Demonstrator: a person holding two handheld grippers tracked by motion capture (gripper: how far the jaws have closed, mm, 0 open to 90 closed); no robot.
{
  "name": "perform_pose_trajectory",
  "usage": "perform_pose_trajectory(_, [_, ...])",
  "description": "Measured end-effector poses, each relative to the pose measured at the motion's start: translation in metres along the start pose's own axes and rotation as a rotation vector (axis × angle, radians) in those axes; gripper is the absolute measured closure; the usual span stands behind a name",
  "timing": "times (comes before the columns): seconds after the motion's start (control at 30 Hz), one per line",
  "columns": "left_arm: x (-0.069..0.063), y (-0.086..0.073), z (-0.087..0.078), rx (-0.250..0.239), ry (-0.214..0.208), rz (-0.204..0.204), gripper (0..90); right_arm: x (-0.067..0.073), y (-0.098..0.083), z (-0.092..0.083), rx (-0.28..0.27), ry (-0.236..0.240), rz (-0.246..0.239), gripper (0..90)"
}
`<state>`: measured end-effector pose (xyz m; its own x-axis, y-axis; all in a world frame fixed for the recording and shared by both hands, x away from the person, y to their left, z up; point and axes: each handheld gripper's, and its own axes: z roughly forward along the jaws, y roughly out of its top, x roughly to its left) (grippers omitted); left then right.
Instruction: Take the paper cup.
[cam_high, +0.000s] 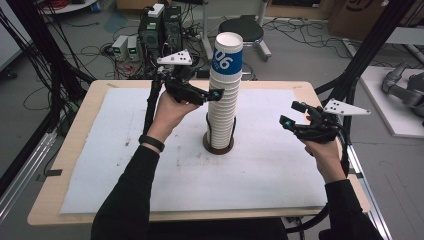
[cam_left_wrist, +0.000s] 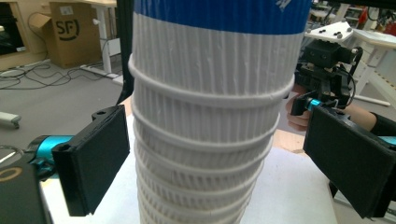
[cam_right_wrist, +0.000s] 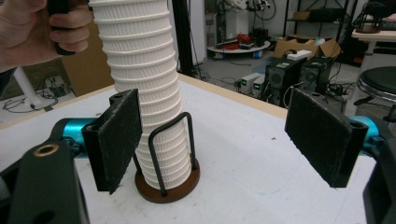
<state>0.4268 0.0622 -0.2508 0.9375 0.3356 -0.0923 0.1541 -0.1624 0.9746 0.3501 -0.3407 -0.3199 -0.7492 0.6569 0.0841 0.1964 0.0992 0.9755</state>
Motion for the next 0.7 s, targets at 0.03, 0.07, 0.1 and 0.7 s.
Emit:
perform_pose_trajectory(0.03, [0.0,0.0,0.0,0.0,0.0,0.0,7.0,0.0,0.0,0.0,0.0,0.0,0.0,19.3])
perform_pose_trajectory(0.07, [0.001,0.0,0.004,0.0,-0.004,-0.002,7.1,0.0,0.0,0.0,0.001,0.0,0.0,19.3])
perform_pose_trajectory(0.1, [0.002,0.0,0.005,0.001,-0.006,-0.005,7.0,0.0,0.0,0.0,0.0,0.003,-0.001,19.3])
perform_pose_trajectory(0.7, [0.009,0.0,0.017,-0.007,-0.032,-0.007,10.8,0.008,0.005,0.006,0.003,0.046,-0.014,19.3])
